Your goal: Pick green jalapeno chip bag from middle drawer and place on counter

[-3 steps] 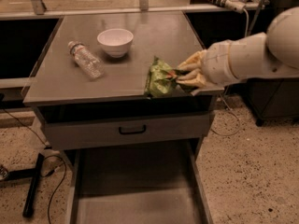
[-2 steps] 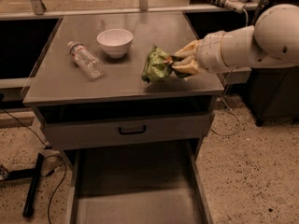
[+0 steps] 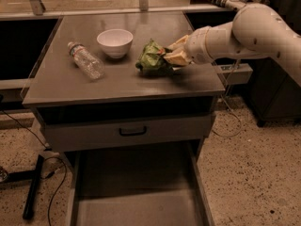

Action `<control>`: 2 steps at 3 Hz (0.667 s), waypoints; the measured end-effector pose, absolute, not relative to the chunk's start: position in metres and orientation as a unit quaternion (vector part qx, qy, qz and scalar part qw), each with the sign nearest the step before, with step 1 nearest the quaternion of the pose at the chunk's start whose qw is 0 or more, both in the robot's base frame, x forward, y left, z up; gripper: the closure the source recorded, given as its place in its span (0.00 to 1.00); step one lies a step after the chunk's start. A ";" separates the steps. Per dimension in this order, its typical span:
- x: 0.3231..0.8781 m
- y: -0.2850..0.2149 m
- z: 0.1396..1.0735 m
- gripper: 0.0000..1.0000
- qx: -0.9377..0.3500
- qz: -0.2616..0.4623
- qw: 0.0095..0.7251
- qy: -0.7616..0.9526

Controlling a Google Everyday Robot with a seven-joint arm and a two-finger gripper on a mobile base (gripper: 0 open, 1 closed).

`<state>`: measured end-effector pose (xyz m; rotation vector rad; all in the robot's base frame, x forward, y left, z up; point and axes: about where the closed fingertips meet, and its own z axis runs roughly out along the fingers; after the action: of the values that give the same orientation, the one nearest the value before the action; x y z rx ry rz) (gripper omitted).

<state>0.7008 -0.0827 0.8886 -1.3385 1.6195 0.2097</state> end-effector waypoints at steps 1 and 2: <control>0.701 -0.080 0.888 0.82 -0.552 0.089 0.492 0.667; 0.701 -0.080 0.888 0.59 -0.552 0.089 0.492 0.667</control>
Offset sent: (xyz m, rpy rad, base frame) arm 0.0000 0.0028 -0.0001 0.0026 0.0030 0.0020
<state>0.7007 -0.0798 0.8885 -1.3390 1.6195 0.2149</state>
